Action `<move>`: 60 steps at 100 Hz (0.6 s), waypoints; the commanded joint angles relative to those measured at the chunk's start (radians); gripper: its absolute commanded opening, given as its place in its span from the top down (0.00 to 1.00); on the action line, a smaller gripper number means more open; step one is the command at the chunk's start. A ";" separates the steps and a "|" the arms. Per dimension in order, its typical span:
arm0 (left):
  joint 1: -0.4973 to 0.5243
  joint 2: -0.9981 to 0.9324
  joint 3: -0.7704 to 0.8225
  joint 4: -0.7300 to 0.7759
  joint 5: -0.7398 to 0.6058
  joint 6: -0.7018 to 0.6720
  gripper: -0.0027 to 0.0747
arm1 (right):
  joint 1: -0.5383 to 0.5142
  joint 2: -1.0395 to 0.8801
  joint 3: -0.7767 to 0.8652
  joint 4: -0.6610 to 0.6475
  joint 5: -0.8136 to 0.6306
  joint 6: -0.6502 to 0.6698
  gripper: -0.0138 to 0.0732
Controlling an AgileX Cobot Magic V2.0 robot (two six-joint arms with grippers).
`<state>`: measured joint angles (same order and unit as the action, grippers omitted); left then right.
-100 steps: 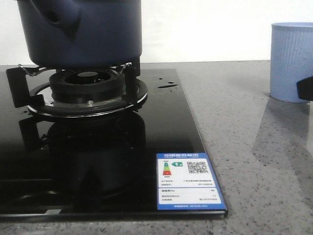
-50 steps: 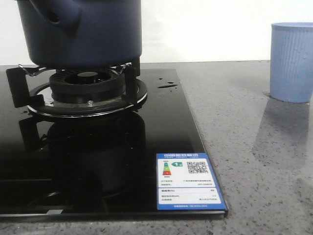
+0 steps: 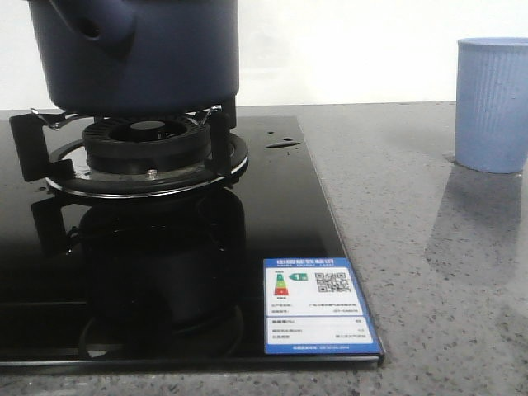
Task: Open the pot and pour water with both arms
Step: 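Lower the lid onto the pot and open the left gripper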
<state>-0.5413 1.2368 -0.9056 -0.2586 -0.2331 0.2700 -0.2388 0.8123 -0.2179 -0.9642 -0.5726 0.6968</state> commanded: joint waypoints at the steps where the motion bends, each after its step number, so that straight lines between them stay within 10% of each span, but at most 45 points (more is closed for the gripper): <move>1: -0.007 -0.006 -0.035 0.009 -0.140 -0.003 0.49 | -0.009 -0.010 -0.019 0.027 -0.045 0.002 0.08; 60: -0.007 0.052 -0.042 0.009 -0.150 -0.004 0.49 | -0.009 -0.010 -0.019 0.027 -0.045 0.004 0.08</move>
<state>-0.5413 1.3054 -0.9056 -0.2575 -0.2662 0.2700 -0.2388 0.8123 -0.2179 -0.9642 -0.5726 0.6991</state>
